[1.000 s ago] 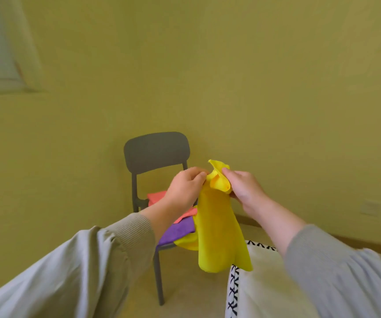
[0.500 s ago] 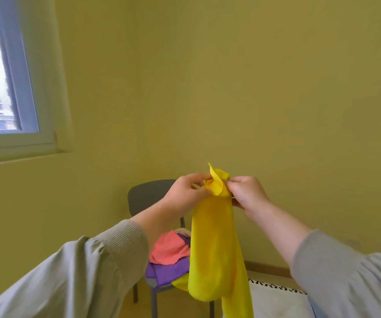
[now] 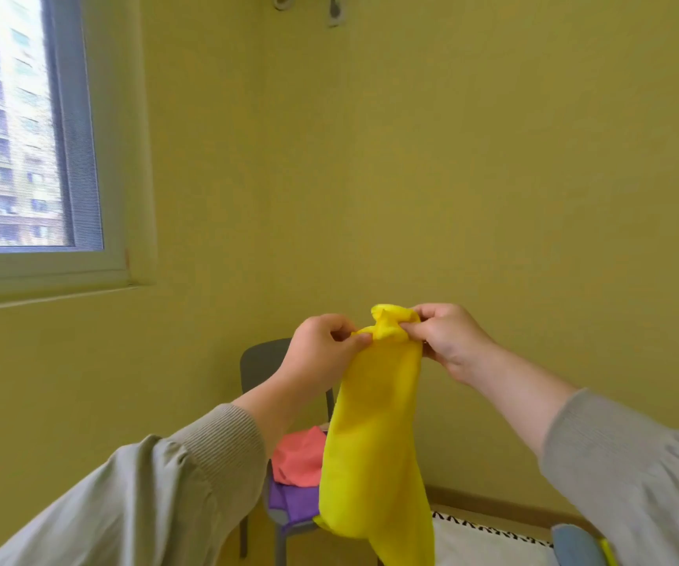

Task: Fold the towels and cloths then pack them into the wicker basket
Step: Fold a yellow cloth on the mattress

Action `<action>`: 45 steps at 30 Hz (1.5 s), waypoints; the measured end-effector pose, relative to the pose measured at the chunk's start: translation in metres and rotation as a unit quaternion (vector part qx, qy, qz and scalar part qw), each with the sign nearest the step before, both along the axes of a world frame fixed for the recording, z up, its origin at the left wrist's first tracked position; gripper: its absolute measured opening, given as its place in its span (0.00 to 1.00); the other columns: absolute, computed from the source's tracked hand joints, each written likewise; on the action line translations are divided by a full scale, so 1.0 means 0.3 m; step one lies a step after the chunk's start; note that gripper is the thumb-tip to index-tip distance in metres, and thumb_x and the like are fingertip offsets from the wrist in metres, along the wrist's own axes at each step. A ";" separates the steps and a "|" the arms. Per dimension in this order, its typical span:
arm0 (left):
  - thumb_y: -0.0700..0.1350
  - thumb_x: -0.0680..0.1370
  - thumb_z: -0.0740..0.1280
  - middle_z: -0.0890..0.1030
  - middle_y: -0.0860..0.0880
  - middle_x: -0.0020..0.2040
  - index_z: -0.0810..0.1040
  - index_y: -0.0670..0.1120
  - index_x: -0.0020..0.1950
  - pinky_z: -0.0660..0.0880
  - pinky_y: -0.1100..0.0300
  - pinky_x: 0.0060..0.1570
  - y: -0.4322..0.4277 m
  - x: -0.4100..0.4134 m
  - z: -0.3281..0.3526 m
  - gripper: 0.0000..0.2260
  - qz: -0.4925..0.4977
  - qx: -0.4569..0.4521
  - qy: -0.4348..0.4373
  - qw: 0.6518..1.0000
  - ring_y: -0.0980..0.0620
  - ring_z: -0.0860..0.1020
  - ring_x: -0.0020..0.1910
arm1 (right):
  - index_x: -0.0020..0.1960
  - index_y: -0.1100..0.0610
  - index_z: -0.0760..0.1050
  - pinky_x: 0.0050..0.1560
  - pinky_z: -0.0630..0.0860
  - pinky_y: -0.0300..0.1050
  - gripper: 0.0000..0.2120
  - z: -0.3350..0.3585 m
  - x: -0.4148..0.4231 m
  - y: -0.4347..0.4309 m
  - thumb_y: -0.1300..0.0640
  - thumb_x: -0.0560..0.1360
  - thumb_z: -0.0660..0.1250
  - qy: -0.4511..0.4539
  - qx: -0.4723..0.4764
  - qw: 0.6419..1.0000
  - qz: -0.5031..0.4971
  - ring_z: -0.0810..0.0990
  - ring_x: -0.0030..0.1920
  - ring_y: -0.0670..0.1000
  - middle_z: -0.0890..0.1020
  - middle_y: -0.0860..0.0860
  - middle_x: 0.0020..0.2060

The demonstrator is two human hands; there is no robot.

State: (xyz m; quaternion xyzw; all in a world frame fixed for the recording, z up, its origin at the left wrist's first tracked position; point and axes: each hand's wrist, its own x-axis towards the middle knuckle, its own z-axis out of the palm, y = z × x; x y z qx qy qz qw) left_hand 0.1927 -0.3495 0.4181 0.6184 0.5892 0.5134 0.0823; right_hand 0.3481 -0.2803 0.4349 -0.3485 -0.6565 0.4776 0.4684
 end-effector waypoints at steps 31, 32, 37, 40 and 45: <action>0.43 0.75 0.70 0.77 0.51 0.36 0.78 0.49 0.38 0.71 0.62 0.36 -0.090 -0.094 0.087 0.06 0.030 -0.058 -0.072 0.995 0.54 0.73 0.35 | 0.35 0.57 0.76 0.25 0.70 0.37 0.10 0.114 -0.118 -0.113 0.69 0.69 0.71 -0.217 0.156 0.964 0.011 0.74 0.30 0.48 0.77 0.52 0.31; 0.43 0.76 0.69 0.76 0.51 0.36 0.78 0.49 0.39 0.69 0.64 0.33 -0.090 -0.095 0.088 0.06 0.038 -0.048 -0.042 0.997 0.55 0.72 0.34 | 0.34 0.55 0.76 0.25 0.69 0.37 0.11 0.113 -0.117 -0.109 0.70 0.68 0.70 -0.244 0.177 0.954 0.001 0.74 0.30 0.47 0.77 0.51 0.31; 0.40 0.77 0.66 0.74 0.51 0.36 0.76 0.47 0.43 0.68 0.63 0.29 -0.085 -0.116 0.077 0.04 0.078 -0.009 0.018 0.997 0.55 0.70 0.32 | 0.31 0.52 0.75 0.33 0.71 0.39 0.14 0.078 -0.106 -0.064 0.69 0.67 0.64 -0.320 0.239 0.912 -0.091 0.76 0.36 0.50 0.78 0.48 0.32; 0.36 0.75 0.67 0.73 0.52 0.34 0.73 0.50 0.37 0.65 0.65 0.26 -0.090 -0.153 0.066 0.11 0.107 0.024 0.002 0.994 0.55 0.68 0.30 | 0.34 0.51 0.75 0.37 0.72 0.41 0.11 0.042 -0.075 -0.028 0.65 0.68 0.62 -0.335 0.243 0.899 -0.147 0.78 0.38 0.52 0.79 0.47 0.34; 0.33 0.73 0.67 0.72 0.51 0.33 0.73 0.50 0.34 0.63 0.67 0.23 -0.101 -0.213 0.059 0.14 0.153 0.075 -0.059 0.984 0.54 0.67 0.29 | 0.37 0.54 0.78 0.32 0.67 0.41 0.08 -0.003 -0.012 0.017 0.62 0.70 0.62 -0.359 0.248 0.879 -0.191 0.77 0.35 0.54 0.79 0.49 0.31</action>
